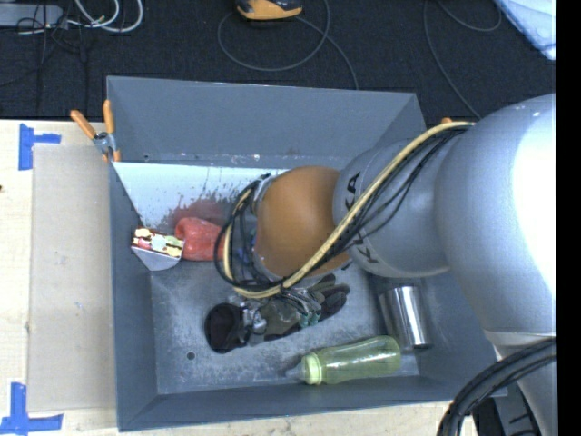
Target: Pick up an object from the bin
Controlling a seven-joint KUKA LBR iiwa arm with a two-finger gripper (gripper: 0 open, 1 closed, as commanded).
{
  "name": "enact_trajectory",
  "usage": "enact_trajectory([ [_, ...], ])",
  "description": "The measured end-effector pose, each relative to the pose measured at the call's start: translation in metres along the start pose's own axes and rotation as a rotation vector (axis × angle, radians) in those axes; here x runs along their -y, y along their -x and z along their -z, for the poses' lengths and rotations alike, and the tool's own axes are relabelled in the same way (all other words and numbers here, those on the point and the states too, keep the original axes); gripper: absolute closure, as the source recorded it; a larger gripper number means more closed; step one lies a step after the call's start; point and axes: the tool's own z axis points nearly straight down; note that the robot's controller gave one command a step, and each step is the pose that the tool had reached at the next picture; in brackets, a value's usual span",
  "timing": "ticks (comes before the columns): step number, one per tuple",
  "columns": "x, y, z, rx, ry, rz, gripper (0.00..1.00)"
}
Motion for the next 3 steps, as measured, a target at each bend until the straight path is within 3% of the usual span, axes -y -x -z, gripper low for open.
enact_trajectory([
  [1, 0.046, 0.029, 0.045, 0.000, 0.000, -0.061, 1.00],
  [2, 0.046, 0.029, 0.045, 0.000, 0.001, -0.061, 1.00],
  [3, 0.035, 0.035, 0.136, 0.000, 0.001, -0.094, 1.00],
])
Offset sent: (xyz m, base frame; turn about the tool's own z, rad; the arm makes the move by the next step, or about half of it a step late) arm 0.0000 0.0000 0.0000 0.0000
